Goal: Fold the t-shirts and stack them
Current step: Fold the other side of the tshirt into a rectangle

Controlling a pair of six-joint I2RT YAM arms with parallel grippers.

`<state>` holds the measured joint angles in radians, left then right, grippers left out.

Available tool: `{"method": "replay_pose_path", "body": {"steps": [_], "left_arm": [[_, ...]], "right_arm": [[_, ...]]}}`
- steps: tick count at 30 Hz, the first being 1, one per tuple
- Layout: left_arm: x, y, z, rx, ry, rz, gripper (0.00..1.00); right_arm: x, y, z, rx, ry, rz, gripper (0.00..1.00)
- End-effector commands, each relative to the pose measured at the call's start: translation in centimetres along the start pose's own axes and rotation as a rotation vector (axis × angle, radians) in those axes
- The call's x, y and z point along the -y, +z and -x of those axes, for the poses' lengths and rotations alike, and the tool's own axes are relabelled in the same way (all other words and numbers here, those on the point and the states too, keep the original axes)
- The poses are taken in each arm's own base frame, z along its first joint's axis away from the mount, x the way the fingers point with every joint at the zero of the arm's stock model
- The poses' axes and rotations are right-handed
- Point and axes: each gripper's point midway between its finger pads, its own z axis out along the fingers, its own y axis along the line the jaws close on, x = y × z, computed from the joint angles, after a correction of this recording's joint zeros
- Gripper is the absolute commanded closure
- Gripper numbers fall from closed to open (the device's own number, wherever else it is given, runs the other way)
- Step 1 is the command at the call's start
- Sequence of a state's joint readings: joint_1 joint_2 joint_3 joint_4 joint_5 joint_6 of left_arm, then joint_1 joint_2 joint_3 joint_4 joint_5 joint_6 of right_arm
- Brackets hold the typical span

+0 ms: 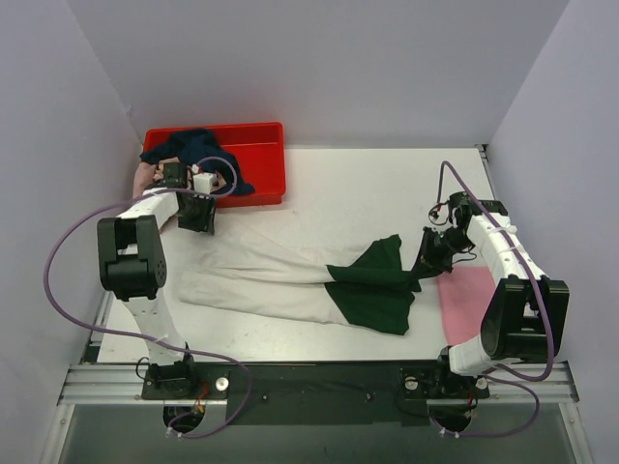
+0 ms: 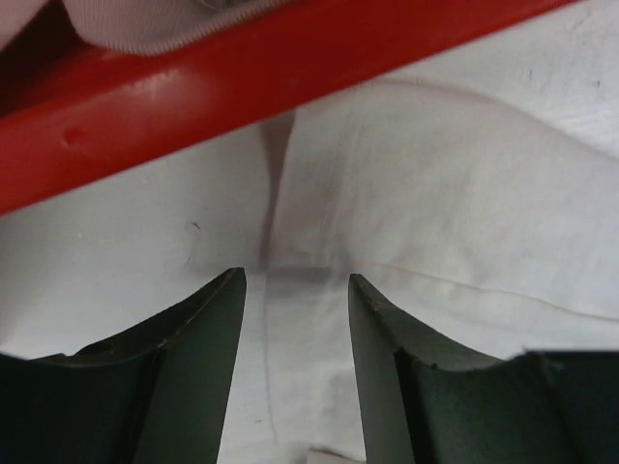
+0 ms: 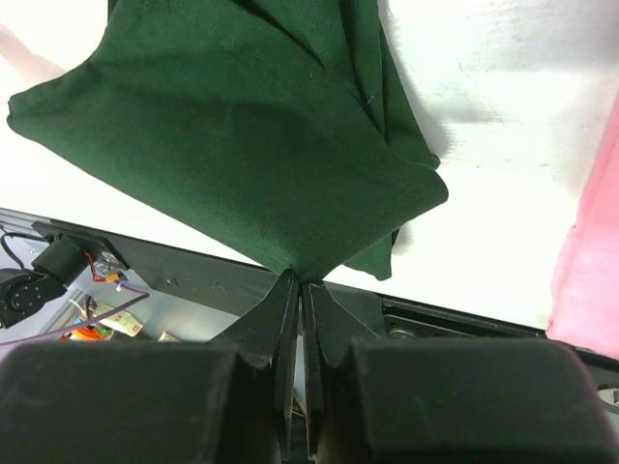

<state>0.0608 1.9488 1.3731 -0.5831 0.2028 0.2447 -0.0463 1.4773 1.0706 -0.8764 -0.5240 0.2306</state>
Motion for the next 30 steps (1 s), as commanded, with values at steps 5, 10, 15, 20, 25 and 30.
{"method": "replay_pose_path", "body": {"steps": [5,10,15,20,25,30], "left_arm": [[-0.6,2.7,0.7,-0.004,-0.01,0.047,0.44],[1.4,2.7,-1.3,-0.056,0.018,0.003,0.7],[1.5,0.6,-0.1,-0.026,-0.011,-0.017,1.0],[0.5,-4.1,3.4,0.06,0.032,0.006,1.0],[-0.1,-7.6,6.0,0.12,0.046,0.024,1.0],[-0.1,-9.0,7.4,0.152,0.044,-0.01,1.0]], "right_arm": [[-0.3,-0.5,-0.4,0.015,0.002,0.015,1.0],[-0.2,-0.8,-0.1,0.031,0.006,0.003,1.0],[0.0,-0.6,0.1,0.027,0.019,-0.007,1.0],[0.1,-0.8,1.0,0.04,0.015,-0.023,1.0],[-0.1,-1.0,1.8,0.048,0.009,-0.026,1.0],[-0.3,-1.3,2.5,0.056,0.001,-0.02,1.0]]}}
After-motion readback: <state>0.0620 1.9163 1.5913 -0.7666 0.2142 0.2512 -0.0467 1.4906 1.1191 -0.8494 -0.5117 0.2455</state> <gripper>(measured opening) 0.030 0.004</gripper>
